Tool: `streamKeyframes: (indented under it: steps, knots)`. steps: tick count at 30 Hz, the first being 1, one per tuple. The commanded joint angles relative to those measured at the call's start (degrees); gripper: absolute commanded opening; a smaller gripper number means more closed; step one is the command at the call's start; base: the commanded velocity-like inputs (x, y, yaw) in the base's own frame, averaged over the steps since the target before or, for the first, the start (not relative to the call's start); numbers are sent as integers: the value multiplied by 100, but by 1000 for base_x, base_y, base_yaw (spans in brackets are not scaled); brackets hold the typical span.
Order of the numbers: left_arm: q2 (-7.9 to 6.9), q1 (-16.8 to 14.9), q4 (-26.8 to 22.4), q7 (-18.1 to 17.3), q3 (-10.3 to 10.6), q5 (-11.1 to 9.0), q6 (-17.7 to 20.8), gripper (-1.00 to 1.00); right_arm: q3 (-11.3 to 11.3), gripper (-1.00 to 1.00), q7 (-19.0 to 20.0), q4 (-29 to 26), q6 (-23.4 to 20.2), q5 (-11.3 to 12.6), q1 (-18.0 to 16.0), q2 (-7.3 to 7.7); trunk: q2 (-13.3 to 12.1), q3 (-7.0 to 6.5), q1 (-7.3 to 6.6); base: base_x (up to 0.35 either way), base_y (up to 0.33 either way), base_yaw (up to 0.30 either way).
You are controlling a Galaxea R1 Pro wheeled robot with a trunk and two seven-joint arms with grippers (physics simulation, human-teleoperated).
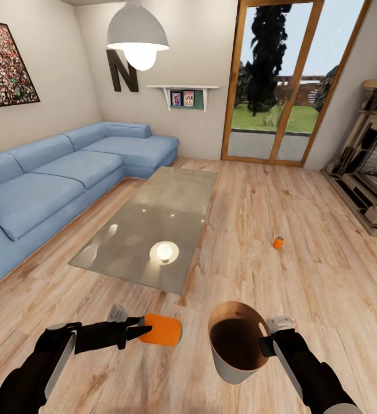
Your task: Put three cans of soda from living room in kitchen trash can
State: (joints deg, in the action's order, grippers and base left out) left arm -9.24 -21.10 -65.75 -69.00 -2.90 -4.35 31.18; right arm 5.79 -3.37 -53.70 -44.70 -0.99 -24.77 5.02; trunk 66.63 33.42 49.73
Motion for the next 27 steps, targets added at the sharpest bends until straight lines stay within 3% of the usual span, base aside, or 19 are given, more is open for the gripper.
streamKeyframes:
  steps: [1,10,14,19,27]
  knots:
    - [0,0,-21,-1,0,-27,12,-100,1,-100,3,-2,3,37,-2,-1,0,0,0,0,0,0]
    - [1,0,-107,-8,0,-144,63,-100,1,-100,3,101,27,37,-10,-1,0,0,0,0,0,0]
    - [2,0,-112,-8,0,-208,69,-100,1,-100,3,409,77,37,-147,-6,0,0,0,0,0,0]
    - [2,0,-113,-8,0,-229,72,-100,1,-100,3,1101,536,38,-408,-9,0,0,0,0,0,0]
    - [2,0,-114,-8,2,-233,72,-100,1,-100,3,1412,671,37,-545,-9,0,0,0,0,0,0]
